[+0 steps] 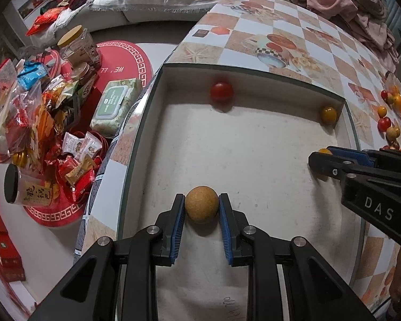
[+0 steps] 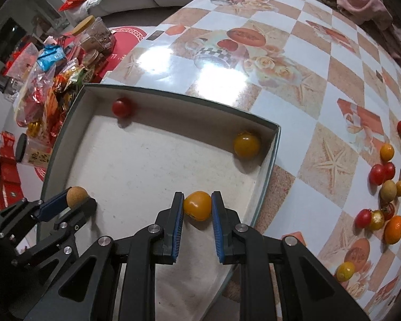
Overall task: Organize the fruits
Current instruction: 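Carry both fruits into the white tray and open both tools, then withdraw both tools from the tray back over the fruits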
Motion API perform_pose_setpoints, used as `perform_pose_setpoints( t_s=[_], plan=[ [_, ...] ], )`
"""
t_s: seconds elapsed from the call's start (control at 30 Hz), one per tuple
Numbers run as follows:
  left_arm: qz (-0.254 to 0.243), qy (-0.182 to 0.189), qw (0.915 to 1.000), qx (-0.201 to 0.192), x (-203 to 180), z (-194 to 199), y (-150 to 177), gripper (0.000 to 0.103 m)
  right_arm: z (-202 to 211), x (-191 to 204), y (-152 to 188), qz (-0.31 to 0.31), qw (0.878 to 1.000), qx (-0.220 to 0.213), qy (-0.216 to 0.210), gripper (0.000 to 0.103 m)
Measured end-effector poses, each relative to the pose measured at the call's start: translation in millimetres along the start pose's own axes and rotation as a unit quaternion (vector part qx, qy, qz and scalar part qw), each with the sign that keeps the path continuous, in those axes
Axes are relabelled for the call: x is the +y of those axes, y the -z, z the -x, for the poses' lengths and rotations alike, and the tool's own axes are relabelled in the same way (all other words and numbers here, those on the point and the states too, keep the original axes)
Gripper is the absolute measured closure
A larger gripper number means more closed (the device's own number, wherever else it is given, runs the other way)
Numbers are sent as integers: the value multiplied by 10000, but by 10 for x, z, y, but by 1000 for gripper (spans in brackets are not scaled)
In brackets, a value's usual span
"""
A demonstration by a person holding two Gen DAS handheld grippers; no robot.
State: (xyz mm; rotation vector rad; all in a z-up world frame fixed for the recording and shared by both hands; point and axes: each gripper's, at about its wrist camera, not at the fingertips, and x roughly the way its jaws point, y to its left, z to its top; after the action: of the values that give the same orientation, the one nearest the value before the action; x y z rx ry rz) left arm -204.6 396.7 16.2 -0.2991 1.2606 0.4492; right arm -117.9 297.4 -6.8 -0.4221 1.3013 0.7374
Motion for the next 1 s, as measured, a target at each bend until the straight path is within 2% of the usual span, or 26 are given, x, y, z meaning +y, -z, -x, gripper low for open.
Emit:
perform_pose_setpoints(
  t_s=[0.17,0.2,0.23,0.27,0.3,0.43,0.5,0.57,0.7,0.8,1.0],
  plan=[
    [-111,6,9999,15,-19,11,13,75,-6,-12,-19,-17,10000,7,-74,79],
    [-130,-13,9999,13,-25,14,19,68,-8,-13,-21,-23,10000,14,-95,78],
    [-150,-63,9999,7,-35,19,23,57,-8,-14,-20,-25,9999,19,-115,77],
    [-169,-117,9998,-61,-45,38,34,31,-12,-10,-23,-31,9999,26,-132,76],
    [-165,-131,9997,-157,-46,66,43,28,-12,-9,-23,-35,9999,27,-141,75],
    [-290,-79,9994,-178,-92,87,54,28,-10,4,-11,-1,9999,13,-159,68],
    [-299,-66,9994,-157,-106,81,60,28,-11,40,-5,69,9999,4,-158,61],
    [-288,-70,9995,-149,-114,85,70,28,-7,74,-7,97,9997,9,-226,46],
    [-322,-117,9993,-122,-135,93,83,28,64,96,-5,60,9993,-85,-352,35],
    [-334,-125,9993,-98,-161,117,85,28,163,64,-7,-31,9986,-197,-499,22],
    [-486,-69,9987,-144,-326,222,65,28,413,-101,36,-311,9972,-440,-521,22]
  ],
)
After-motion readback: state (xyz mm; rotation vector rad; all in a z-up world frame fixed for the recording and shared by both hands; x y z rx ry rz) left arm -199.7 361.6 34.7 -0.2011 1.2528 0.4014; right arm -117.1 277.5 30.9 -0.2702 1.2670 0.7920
